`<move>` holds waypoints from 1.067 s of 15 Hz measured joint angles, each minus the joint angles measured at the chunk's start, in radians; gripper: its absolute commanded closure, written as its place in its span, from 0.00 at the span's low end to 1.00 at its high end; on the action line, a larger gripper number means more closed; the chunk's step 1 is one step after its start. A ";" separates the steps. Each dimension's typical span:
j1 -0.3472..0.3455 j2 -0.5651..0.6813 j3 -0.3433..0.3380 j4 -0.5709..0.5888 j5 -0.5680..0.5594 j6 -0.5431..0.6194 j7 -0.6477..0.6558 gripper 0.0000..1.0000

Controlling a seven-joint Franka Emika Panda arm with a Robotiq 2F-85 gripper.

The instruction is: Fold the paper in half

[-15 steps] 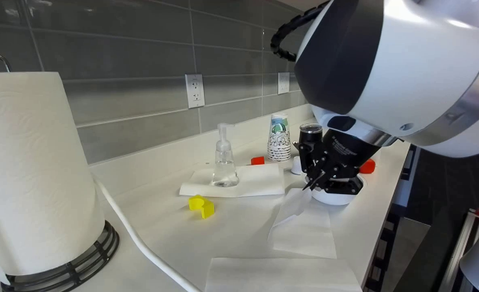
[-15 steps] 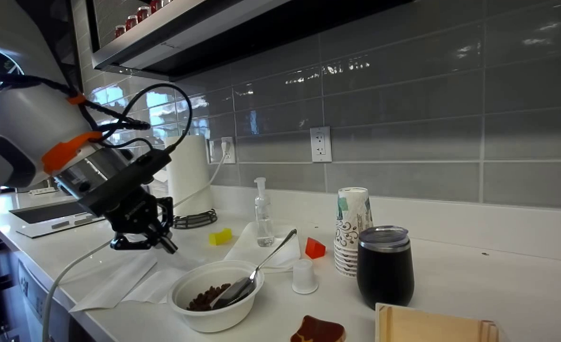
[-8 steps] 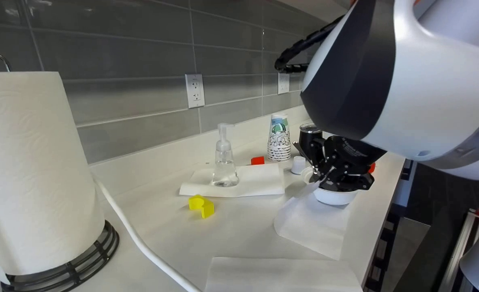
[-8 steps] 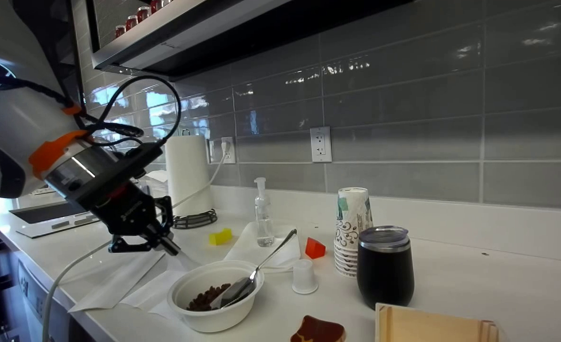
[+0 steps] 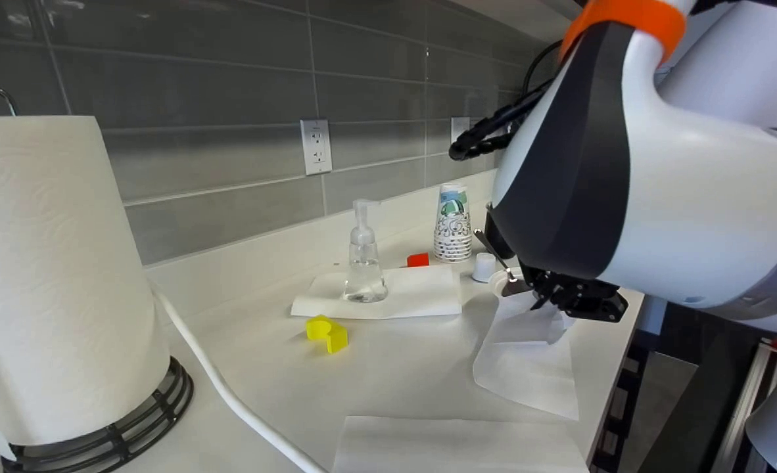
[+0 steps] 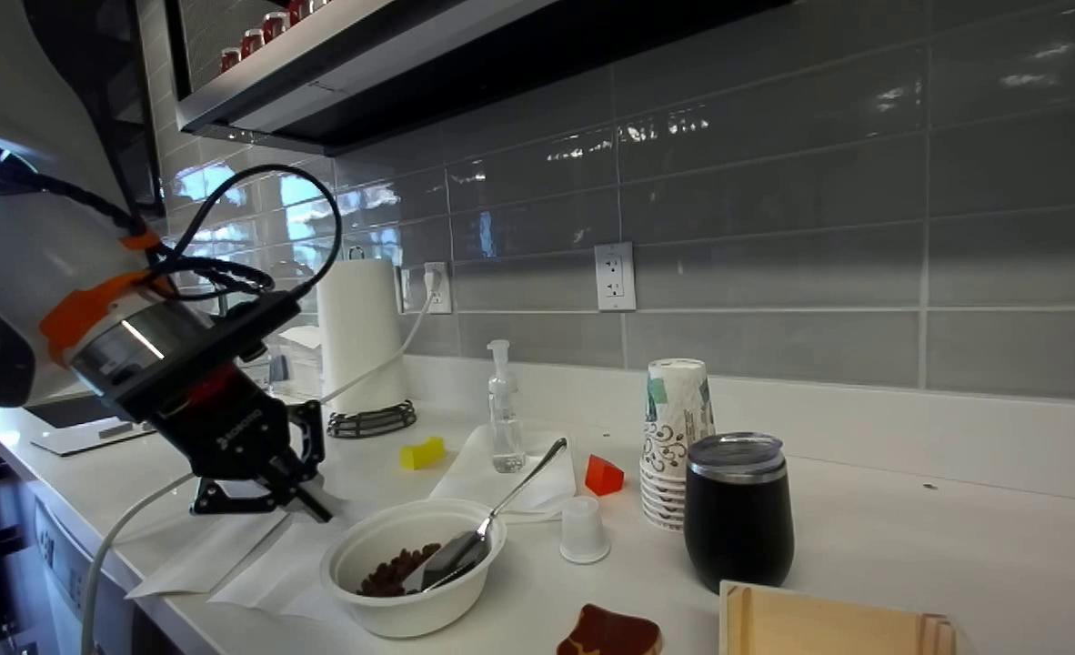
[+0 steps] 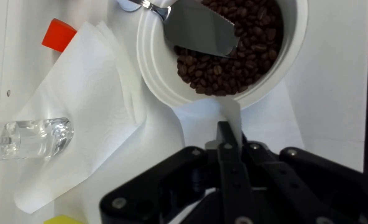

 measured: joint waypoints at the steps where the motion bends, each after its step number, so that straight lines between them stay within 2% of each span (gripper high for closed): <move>1: -0.001 0.008 0.006 0.000 0.000 0.000 0.000 1.00; 11: -0.016 0.132 0.037 -0.001 0.041 0.027 0.000 1.00; 12: -0.020 0.143 0.041 -0.001 0.043 0.027 0.000 0.90; 13: -0.026 0.150 0.045 -0.001 0.043 0.027 0.000 0.73; 16: -0.063 0.155 0.079 -0.001 0.044 0.027 0.000 0.53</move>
